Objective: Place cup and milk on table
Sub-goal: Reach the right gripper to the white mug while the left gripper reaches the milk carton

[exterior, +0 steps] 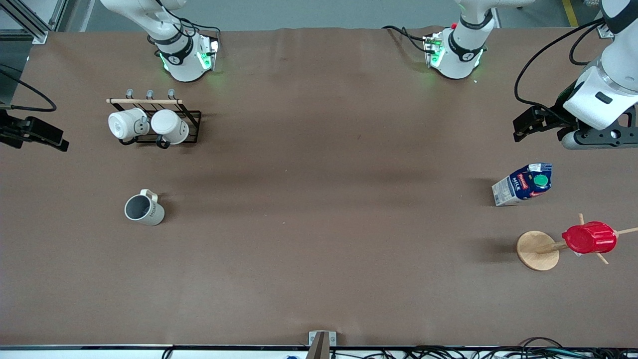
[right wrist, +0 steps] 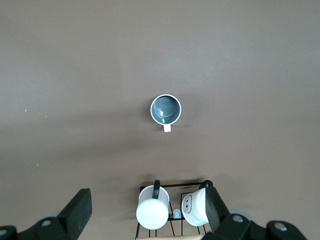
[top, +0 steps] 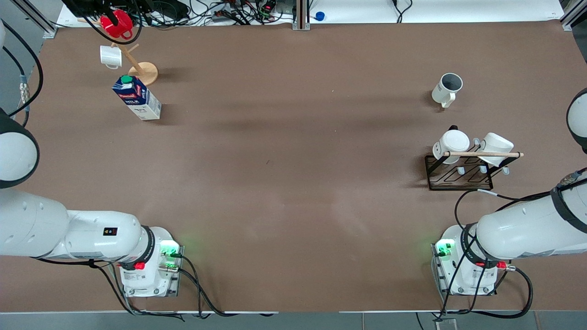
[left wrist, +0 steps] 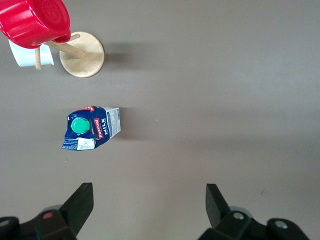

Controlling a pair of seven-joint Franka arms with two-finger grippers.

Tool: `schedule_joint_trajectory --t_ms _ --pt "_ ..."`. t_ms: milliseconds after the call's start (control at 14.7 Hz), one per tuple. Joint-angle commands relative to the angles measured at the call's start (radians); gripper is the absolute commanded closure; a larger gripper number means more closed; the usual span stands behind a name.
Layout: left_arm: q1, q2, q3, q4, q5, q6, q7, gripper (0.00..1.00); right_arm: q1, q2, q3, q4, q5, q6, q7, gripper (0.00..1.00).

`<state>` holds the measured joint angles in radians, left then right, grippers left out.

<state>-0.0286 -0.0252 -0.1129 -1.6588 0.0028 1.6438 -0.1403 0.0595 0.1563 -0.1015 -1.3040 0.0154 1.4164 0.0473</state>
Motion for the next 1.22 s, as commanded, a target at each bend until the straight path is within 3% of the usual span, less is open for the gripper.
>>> schedule_joint_trajectory --t_ms 0,475,883,1154 --pt "0.003 0.007 -0.001 0.016 0.002 0.001 0.011 0.01 -0.006 -0.017 0.005 -0.023 -0.022 0.004 -0.010 0.00" --pt "0.039 0.057 0.018 0.011 0.006 0.044 0.013 0.01 -0.003 -0.012 0.005 -0.069 -0.022 0.015 -0.020 0.00" --pt "0.163 0.157 0.018 -0.027 0.012 0.212 0.053 0.01 -0.013 -0.004 0.002 -0.404 -0.023 0.388 -0.052 0.00" --pt "0.206 0.227 0.019 -0.073 0.012 0.327 0.062 0.00 -0.056 0.117 -0.006 -0.446 -0.023 0.558 -0.185 0.00"
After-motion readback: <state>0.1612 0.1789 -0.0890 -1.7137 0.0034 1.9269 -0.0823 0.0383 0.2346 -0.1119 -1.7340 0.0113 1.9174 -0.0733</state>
